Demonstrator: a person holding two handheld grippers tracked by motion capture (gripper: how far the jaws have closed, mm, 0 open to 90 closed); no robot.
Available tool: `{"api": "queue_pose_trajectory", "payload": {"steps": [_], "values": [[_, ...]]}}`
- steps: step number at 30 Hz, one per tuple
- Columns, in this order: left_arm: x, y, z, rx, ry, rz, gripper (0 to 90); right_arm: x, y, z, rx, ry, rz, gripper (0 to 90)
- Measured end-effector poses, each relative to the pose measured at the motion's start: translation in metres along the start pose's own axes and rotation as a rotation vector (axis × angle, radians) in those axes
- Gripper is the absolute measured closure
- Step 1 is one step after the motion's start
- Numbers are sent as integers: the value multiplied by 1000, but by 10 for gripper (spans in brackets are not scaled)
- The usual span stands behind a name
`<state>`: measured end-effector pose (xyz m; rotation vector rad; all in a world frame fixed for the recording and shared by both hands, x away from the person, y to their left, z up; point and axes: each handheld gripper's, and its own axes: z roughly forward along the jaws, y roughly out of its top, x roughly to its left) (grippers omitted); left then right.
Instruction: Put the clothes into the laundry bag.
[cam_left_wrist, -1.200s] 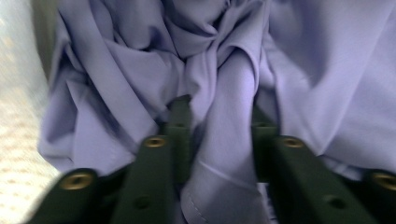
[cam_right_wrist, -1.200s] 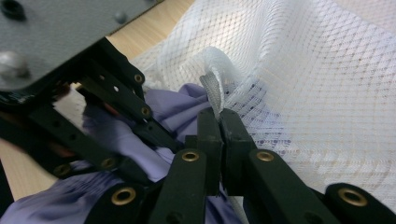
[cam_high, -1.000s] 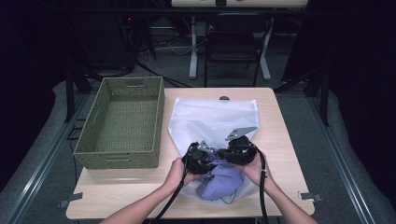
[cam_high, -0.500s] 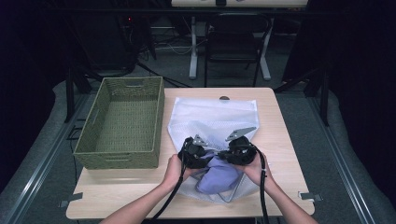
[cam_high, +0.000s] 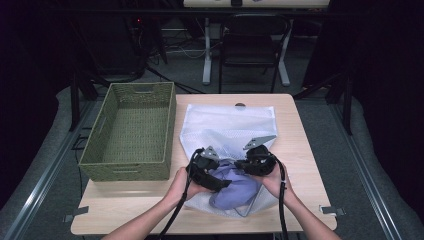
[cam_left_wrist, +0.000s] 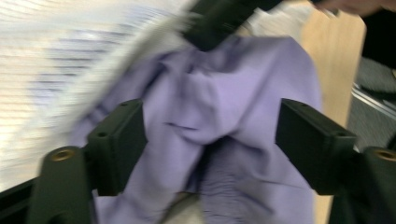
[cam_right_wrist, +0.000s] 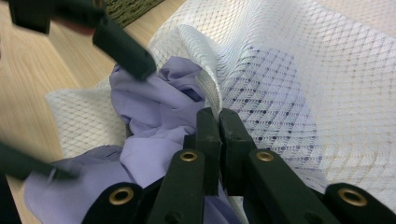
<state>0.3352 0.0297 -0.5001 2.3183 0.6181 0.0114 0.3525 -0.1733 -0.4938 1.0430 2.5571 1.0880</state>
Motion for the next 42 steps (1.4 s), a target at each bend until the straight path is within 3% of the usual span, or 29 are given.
{"api": "queue_pose_trajectory", "payload": {"steps": [3, 7, 10, 15, 18, 24, 28, 31, 34, 37, 40, 42], "values": [[-6, -1, 14, 46, -4, 21, 180, 0, 0, 0, 2, 1, 0, 881], [-5, -3, 28, 83, 11, 41, 222, 0, 0, 0, 2, 1, 0, 881], [-1, -7, 42, 94, 23, 46, 417, 0, 0, 2, 12, 6, 0, 881], [6, -8, 48, 77, 39, 56, 731, 1, 0, 1, 10, 10, 0, 882], [12, -9, 47, 51, 76, 33, 810, 3, 1, 1, 5, 10, 1, 883], [18, -7, 37, -11, 122, -15, 823, 5, 3, -1, -13, 13, -2, 883], [15, -3, 23, -96, 189, -43, 824, 7, 6, -8, -49, 14, -1, 883], [12, -2, 22, -131, 236, -44, 823, 7, 7, -11, -68, 17, 1, 883], [17, -5, 27, -105, 251, -57, 814, 7, 6, -9, -53, 23, 11, 883], [23, -8, 35, -66, 225, -70, 781, 6, 3, -2, -21, 27, 10, 883], [23, -7, 35, -34, 206, -55, 664, 4, 1, 1, -5, 29, 17, 883], [22, -5, 31, -21, 203, -53, 539, 2, 0, 2, -4, 30, 16, 882]]}}
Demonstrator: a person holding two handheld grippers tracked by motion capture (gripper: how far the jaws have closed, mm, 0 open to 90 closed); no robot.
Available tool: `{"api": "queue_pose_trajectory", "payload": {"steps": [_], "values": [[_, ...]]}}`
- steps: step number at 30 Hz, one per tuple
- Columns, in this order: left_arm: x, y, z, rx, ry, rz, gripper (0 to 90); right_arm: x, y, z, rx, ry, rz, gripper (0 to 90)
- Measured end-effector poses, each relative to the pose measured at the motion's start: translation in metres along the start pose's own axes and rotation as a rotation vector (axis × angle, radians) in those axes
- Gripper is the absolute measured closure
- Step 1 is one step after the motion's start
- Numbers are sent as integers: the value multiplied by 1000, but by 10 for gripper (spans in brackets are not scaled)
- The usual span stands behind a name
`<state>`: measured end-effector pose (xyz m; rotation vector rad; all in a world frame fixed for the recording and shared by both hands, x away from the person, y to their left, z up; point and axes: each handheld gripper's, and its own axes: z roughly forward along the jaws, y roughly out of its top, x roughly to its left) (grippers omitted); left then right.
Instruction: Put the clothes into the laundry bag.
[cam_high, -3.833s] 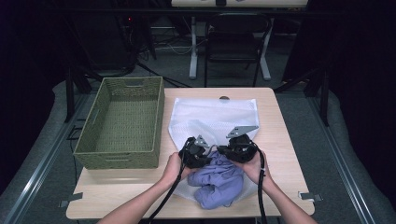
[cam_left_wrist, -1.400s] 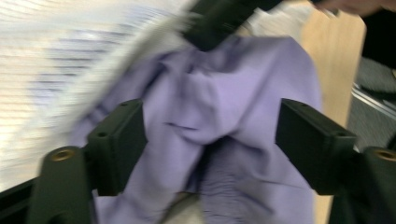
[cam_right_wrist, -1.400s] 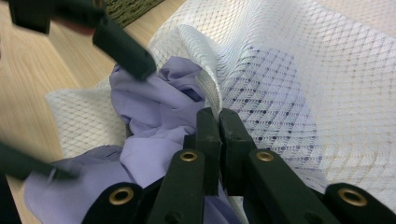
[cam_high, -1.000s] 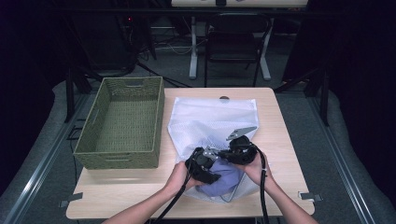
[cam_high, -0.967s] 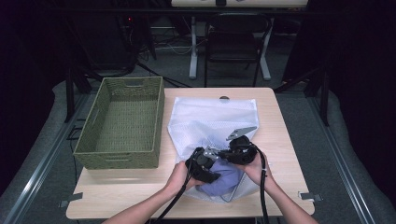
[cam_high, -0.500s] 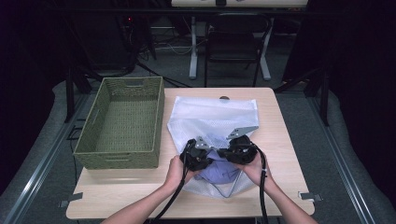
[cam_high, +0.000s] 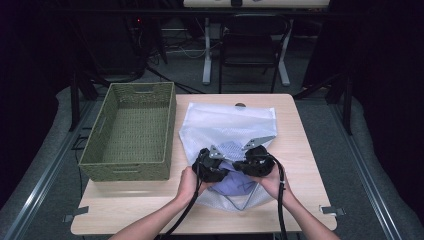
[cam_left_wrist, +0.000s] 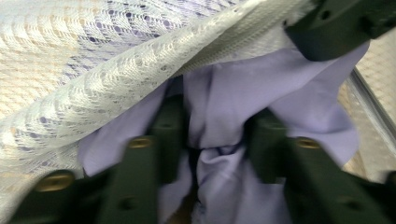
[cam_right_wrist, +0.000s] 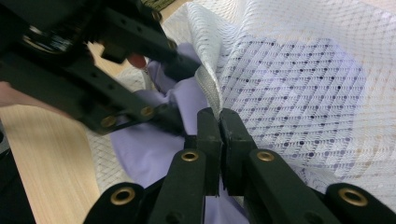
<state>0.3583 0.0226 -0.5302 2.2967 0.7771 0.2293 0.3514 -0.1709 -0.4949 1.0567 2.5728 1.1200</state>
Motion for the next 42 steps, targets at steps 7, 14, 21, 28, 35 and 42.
{"api": "queue_pose_trajectory", "payload": {"steps": [7, 14, 21, 28, 35, 42], "values": [[0, 0, -32, -36, 12, 17, 333, -2, -1, -3, -11, -9, 8, 882], [2, -8, -30, 50, -4, 15, 262, -1, 0, -3, -11, -10, 8, 883], [1, -14, -2, 55, -19, 17, 508, 1, 0, -4, -22, -5, 1, 883], [10, -6, -3, -92, 0, -58, 804, 6, 6, -13, -68, 4, -10, 883], [10, -6, 1, -112, 84, -73, 792, 4, 6, -14, -65, 22, 6, 883], [16, -9, 1, -68, 84, -89, 496, -1, 0, -4, -19, 15, 13, 882]]}}
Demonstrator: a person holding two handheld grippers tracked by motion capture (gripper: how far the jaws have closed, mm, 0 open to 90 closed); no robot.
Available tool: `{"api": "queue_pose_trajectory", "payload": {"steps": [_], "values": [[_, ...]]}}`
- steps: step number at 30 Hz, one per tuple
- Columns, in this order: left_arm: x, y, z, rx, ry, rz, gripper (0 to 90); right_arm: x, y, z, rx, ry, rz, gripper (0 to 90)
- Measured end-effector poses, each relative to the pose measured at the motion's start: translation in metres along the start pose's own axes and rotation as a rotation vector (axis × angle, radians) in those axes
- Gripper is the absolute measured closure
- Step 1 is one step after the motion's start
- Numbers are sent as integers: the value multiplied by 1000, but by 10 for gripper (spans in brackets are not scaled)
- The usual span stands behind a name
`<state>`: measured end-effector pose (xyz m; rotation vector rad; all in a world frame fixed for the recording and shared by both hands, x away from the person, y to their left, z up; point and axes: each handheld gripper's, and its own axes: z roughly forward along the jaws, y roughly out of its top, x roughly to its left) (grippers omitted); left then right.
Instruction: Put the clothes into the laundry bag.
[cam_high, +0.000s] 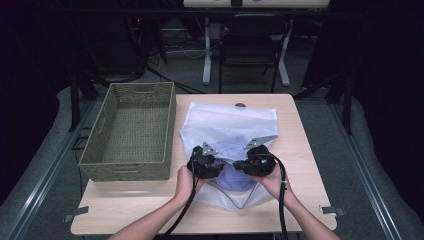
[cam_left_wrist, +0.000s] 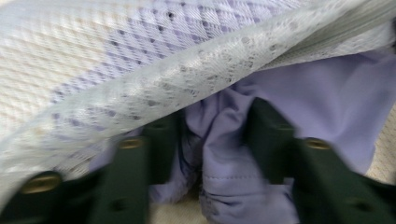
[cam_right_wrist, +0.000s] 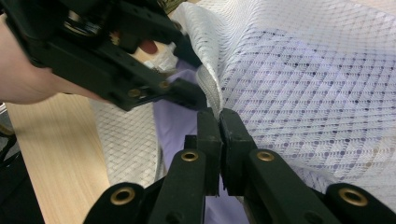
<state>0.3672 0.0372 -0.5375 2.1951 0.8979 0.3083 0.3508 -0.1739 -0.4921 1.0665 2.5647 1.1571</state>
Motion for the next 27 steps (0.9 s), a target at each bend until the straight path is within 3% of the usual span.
{"api": "queue_pose_trajectory", "payload": {"steps": [7, 10, 14, 17, 19, 24, 27], "values": [[-6, 1, -18, 12, -10, 44, 352, -1, 0, -3, -12, -6, 7, 882], [-7, -2, -26, 20, -21, 43, 329, -2, 0, -3, -18, -11, 6, 882], [-13, -8, -23, 67, -30, 68, 333, -2, 1, -5, -26, -13, 9, 882], [-17, -11, -15, 98, -18, 78, 382, -2, 1, -5, -30, -15, 10, 882], [-19, -13, -6, 112, -20, 76, 507, -1, 1, -5, -28, -14, 10, 882], [-14, -12, 3, 67, -7, 67, 753, 0, 1, -4, -24, -6, 7, 882], [-10, -11, 6, 41, -2, 44, 822, 3, 2, -4, -23, -3, 3, 883]]}}
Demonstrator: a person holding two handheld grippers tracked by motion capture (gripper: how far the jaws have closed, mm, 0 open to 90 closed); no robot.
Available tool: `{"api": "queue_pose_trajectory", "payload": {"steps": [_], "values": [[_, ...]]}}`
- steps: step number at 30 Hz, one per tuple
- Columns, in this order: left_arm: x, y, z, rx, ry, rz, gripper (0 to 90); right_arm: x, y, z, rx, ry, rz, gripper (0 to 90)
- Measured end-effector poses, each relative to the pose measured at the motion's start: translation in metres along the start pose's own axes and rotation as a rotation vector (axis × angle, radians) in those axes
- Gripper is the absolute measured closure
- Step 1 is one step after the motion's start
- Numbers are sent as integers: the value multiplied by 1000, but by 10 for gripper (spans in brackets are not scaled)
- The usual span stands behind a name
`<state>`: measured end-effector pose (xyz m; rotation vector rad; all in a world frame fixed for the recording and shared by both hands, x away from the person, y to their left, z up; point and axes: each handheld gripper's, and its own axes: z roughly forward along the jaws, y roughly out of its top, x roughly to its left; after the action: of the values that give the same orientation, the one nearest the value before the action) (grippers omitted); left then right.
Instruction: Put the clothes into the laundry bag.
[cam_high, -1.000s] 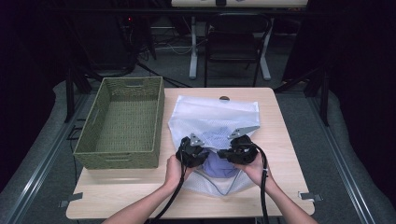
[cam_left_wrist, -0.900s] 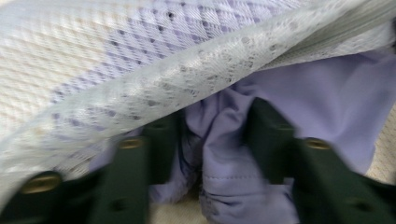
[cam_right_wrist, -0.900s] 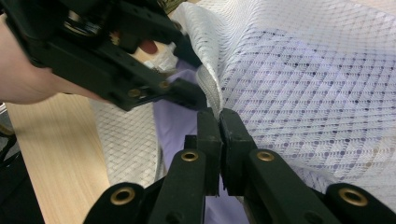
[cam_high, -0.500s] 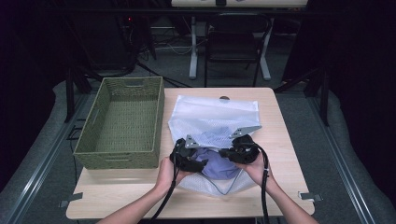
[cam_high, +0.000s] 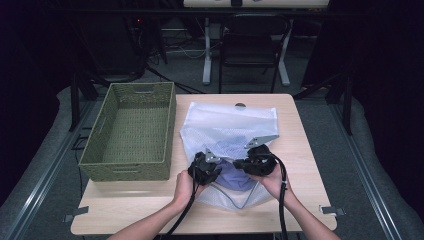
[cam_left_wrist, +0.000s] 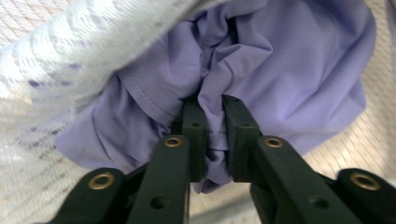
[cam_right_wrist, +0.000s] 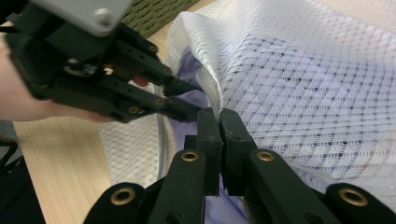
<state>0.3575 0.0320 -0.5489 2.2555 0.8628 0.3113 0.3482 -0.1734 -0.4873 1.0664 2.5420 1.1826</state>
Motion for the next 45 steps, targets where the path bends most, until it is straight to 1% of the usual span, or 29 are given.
{"api": "queue_pose_trajectory", "payload": {"steps": [2, 4, 5, 6, 9, 11, 12, 13, 14, 16, 19, 21, 22, 23, 24, 25, 26, 28, 31, 32, 33, 35, 36, 38, 39, 41, 43, 44, 45], "values": [[2, 3, 0, -21, 15, -4, 830, 2, 1, -1, -8, 5, -10, 882], [3, 6, 0, -59, 24, -41, 833, 4, 3, -3, -22, 13, -12, 883], [3, 8, 0, -76, 32, -46, 833, 5, 4, -5, -30, 18, -6, 882], [2, 9, -1, -93, 44, -47, 833, 7, 6, -6, -37, 18, -12, 883], [2, 9, -1, -116, 68, -54, 832, 8, 7, -9, -50, 25, -13, 882], [5, 8, 1, -104, 71, -62, 830, 7, 6, -8, -35, 29, -12, 882], [7, 7, 2, -101, 75, -71, 827, 6, 5, -6, -22, 28, -11, 882], [9, 6, 3, -87, 69, -74, 824, 4, 4, -3, 1, 19, -15, 882], [10, 5, 4, -93, 78, -78, 823, 3, 2, 0, 18, 10, -17, 881], [13, 5, 1, -93, 76, -83, 823, -2, -1, 5, 45, 8, -4, 882], [15, 7, -3, -124, 95, -80, 826, -5, -2, 3, 35, 7, 1, 881], [15, 7, -3, -107, 84, -76, 824, -5, 0, 0, 22, 8, 2, 881], [14, 6, -1, -96, 72, -84, 816, -5, 0, -1, 21, 8, 2, 880], [14, 4, 1, -83, 66, -80, 794, -5, -1, 0, 24, 10, 4, 880], [14, 4, 3, -73, 62, -75, 746, -5, -1, 1, 29, 12, 4, 880], [13, 4, 2, -59, 54, -71, 679, -5, -2, 2, 33, 10, 6, 879], [12, 4, 2, -59, 50, -72, 601, -5, -2, 3, 34, 10, 5, 879], [10, 4, -3, -59, 53, -55, 505, -6, -2, 3, 32, 10, 5, 879], [8, 3, -13, -60, 39, -47, 448, -7, -3, 0, 23, 6, 10, 879], [8, 2, -16, -51, 29, -41, 449, -8, -3, 0, 21, 5, 13, 879], [8, 0, -18, -53, 35, -32, 462, -9, -3, -1, 19, 3, 14, 879], [8, -4, -22, -39, 31, -28, 470, -9, -4, -2, 16, 1, 16, 879], [9, -5, -22, -31, 28, -24, 477, -9, -3, -2, 14, 1, 16, 879], [12, -7, -20, -20, 38, -25, 503, -9, -3, -2, 11, 3, 16, 879], [13, -8, -17, -11, 40, -25, 528, -9, -3, -2, 11, 4, 17, 880], [15, -10, -10, 4, 61, -22, 614, -8, -2, -1, 10, 7, 14, 881], [15, -11, -7, 3, 64, -23, 707, -7, -2, -1, 9, 8, 14, 881], [13, -10, -2, -11, 70, -19, 749, -5, -1, -2, 4, 11, 11, 881], [12, -9, -1, -17, 66, -18, 777, -4, 0, -3, 2, 13, 14, 881]]}}
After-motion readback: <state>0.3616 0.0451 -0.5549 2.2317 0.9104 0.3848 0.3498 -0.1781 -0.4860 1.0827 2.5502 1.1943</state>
